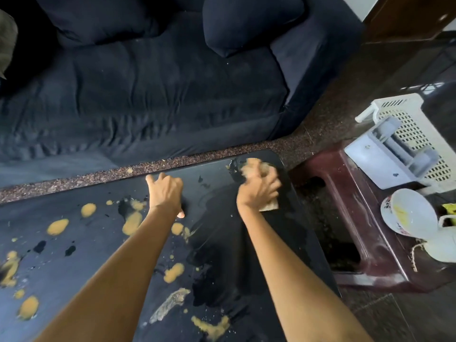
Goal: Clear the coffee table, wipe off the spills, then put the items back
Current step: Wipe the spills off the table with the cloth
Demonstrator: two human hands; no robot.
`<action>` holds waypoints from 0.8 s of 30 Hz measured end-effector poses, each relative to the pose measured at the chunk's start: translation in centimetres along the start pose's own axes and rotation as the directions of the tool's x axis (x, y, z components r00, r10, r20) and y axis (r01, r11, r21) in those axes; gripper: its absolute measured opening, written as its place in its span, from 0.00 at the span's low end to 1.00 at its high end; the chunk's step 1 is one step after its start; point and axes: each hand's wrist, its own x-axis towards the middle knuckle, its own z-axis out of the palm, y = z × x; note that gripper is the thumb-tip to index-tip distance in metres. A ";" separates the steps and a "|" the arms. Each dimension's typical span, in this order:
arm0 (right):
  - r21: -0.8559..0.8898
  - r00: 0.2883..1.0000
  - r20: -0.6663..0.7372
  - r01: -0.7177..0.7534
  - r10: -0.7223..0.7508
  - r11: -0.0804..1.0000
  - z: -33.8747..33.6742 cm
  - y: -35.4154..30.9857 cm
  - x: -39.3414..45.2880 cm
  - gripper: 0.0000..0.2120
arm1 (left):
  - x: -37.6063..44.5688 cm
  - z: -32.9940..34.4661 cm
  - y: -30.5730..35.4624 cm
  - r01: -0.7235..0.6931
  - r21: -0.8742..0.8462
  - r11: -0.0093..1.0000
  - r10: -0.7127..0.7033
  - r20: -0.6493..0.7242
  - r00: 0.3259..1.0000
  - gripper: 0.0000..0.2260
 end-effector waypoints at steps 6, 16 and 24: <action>-0.028 0.591 0.209 0.800 -0.779 0.599 0.8 1.1 1.1 0.27 | 0.3 -0.3 0.1 -0.015 0.000 1.000 0.015 -0.001 1.000 0.27; 0.007 0.846 0.130 0.520 -0.516 0.854 2.6 -3.8 -1.9 0.30 | 0.6 -0.2 0.3 -0.032 0.000 0.999 0.032 -0.003 0.999 0.24; -0.090 0.921 0.058 0.389 -0.385 0.917 0.7 1.1 5.9 0.30 | 0.6 -0.3 0.3 -0.035 -0.033 0.999 0.034 -0.014 0.999 0.23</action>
